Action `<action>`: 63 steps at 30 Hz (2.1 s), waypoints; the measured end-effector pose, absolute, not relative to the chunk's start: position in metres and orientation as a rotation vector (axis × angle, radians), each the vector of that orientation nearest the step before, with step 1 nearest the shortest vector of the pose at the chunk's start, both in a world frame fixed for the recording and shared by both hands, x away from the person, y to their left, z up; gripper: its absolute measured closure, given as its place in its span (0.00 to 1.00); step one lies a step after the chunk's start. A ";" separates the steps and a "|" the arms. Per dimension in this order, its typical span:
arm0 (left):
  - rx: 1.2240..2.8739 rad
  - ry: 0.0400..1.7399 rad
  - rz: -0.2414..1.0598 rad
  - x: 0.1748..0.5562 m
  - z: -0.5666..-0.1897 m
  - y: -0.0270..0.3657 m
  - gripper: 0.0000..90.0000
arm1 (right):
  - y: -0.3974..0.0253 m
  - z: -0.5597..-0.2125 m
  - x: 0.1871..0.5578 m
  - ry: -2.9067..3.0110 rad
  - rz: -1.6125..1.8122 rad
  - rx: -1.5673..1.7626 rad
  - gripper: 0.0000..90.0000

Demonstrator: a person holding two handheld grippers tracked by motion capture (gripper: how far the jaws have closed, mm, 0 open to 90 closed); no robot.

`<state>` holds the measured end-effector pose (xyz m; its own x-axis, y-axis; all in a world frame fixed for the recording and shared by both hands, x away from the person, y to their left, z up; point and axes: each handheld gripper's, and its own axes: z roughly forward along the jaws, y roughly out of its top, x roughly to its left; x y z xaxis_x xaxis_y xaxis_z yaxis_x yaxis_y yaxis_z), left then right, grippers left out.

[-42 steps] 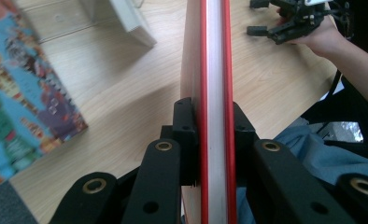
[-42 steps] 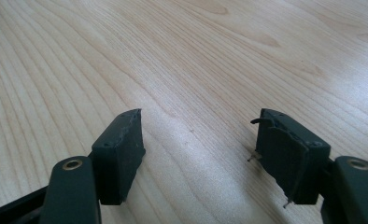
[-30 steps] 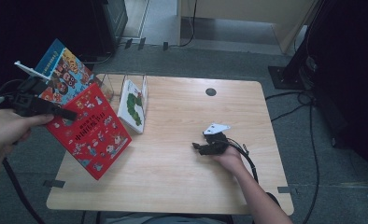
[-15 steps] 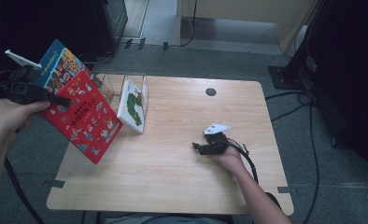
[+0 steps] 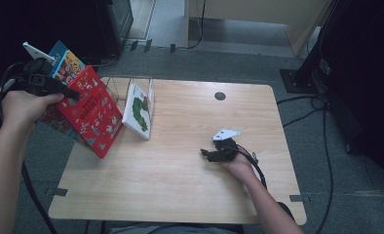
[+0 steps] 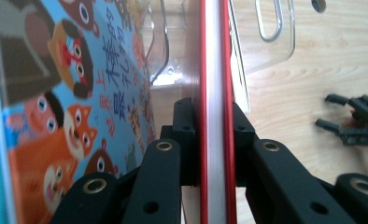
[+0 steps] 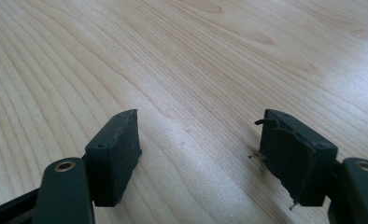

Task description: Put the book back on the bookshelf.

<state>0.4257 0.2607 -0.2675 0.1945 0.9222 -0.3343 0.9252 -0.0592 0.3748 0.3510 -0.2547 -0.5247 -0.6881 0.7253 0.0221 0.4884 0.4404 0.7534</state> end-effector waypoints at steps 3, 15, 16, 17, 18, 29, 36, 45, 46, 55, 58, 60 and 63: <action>1.972 1.728 -0.004 0.433 -0.270 0.258 0.89 | -0.255 -0.525 0.351 2.392 1.101 1.043 0.32; 1.969 1.716 0.065 0.456 -0.276 0.250 0.89 | -0.254 -0.525 0.350 2.380 1.097 1.059 0.32; 1.969 1.717 0.065 0.458 -0.278 0.249 0.89 | -0.254 -0.525 0.350 2.379 1.096 1.060 0.32; 1.965 1.717 0.058 0.460 -0.280 0.249 0.89 | -0.254 -0.525 0.350 2.379 1.096 1.060 0.32; 1.955 1.715 0.058 0.461 -0.281 0.249 0.89 | -0.254 -0.525 0.350 2.379 1.096 1.061 0.32; 2.023 1.700 -0.042 0.469 -0.285 0.243 0.87 | -0.253 -0.525 0.348 2.363 1.089 1.082 0.31; 2.091 1.703 -0.118 0.473 -0.292 0.244 0.86 | -0.254 -0.525 0.347 2.360 1.086 1.091 0.31; 2.088 1.741 -0.158 0.476 -0.296 0.247 0.89 | -0.254 -0.525 0.347 2.360 1.086 1.094 0.31; 2.082 1.742 -0.169 0.476 -0.297 0.249 0.89 | -0.254 -0.525 0.347 2.360 1.085 1.092 0.31; 2.039 1.776 -0.143 0.482 -0.288 0.248 0.89 | -0.254 -0.525 0.347 2.359 1.086 1.094 0.32; 2.006 1.782 -0.123 0.485 -0.284 0.251 0.89 | -0.254 -0.525 0.347 2.359 1.086 1.094 0.32; 1.978 1.789 -0.112 0.488 -0.283 0.252 0.89 | -0.254 -0.525 0.347 2.359 1.086 1.093 0.32; 1.944 1.801 -0.085 0.494 -0.283 0.254 0.89 | -0.254 -0.525 0.347 2.358 1.086 1.092 0.32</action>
